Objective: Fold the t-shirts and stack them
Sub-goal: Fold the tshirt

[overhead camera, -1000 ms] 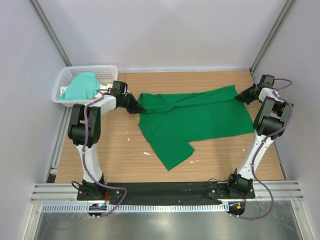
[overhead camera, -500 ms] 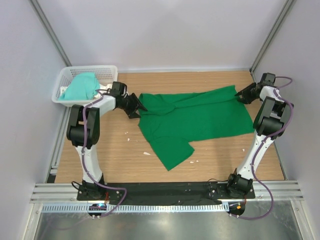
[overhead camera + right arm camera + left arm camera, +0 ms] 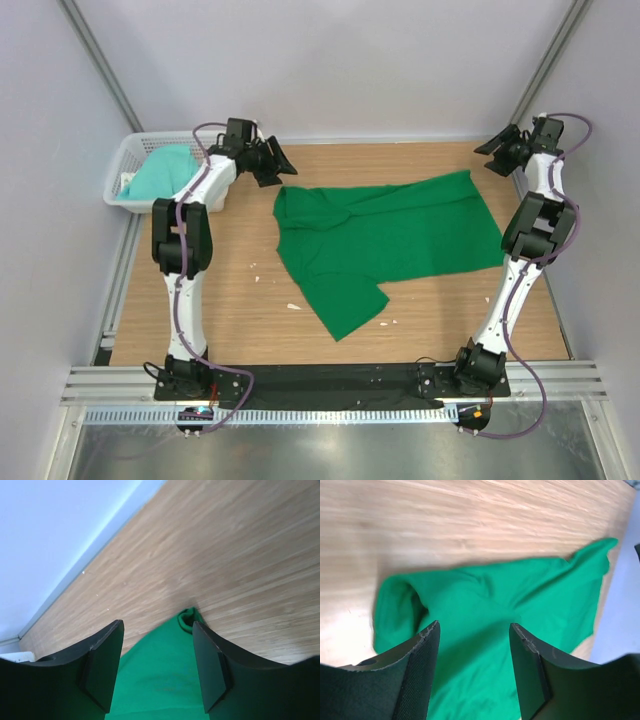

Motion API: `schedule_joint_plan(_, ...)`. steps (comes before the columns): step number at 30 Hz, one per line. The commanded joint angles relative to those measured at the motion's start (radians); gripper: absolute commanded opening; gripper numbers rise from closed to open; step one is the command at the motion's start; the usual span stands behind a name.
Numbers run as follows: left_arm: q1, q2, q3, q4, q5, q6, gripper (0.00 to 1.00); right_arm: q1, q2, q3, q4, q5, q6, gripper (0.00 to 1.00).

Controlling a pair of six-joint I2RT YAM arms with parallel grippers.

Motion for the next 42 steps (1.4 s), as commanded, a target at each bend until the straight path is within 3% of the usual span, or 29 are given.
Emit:
schedule_joint_plan(1, 0.006, 0.084, 0.096, -0.087, -0.032, 0.043, 0.58, 0.017, 0.022, 0.021, -0.011, -0.063, -0.022, 0.63)
schedule_joint_plan(17, 0.006, 0.112, 0.064, -0.063, -0.021, 0.006, 0.59, 0.039, 0.062, -0.013, -0.016, -0.062, -0.054, 0.59)
schedule_joint_plan(22, 0.006, 0.136, 0.067, -0.049, -0.027, -0.008, 0.56, 0.043, 0.068, -0.013, -0.004, -0.065, -0.049, 0.56)
schedule_joint_plan(26, 0.006, 0.146, 0.064, -0.018, -0.021, -0.04, 0.5, 0.043, 0.079, -0.012, 0.008, -0.073, -0.039, 0.47)
schedule_joint_plan(32, 0.006, 0.17, 0.069, 0.022, -0.013, -0.084, 0.47, 0.043, 0.082, -0.018, 0.021, -0.063, -0.031, 0.47)
schedule_joint_plan(36, 0.006, 0.178, 0.072, 0.034, -0.013, -0.093, 0.38, 0.043, 0.088, -0.01, 0.024, -0.056, -0.026, 0.49)
schedule_joint_plan(38, 0.006, 0.185, 0.072, 0.037, -0.015, -0.098, 0.32, 0.043, 0.096, -0.005, 0.019, -0.044, -0.014, 0.45)
schedule_joint_plan(40, 0.008, 0.19, 0.072, 0.04, -0.018, -0.103, 0.19, 0.043, 0.101, -0.01, 0.024, -0.033, -0.002, 0.31)
schedule_joint_plan(42, 0.011, 0.193, 0.07, 0.043, -0.019, -0.112, 0.04, 0.043, 0.101, -0.016, 0.035, -0.024, 0.007, 0.25)
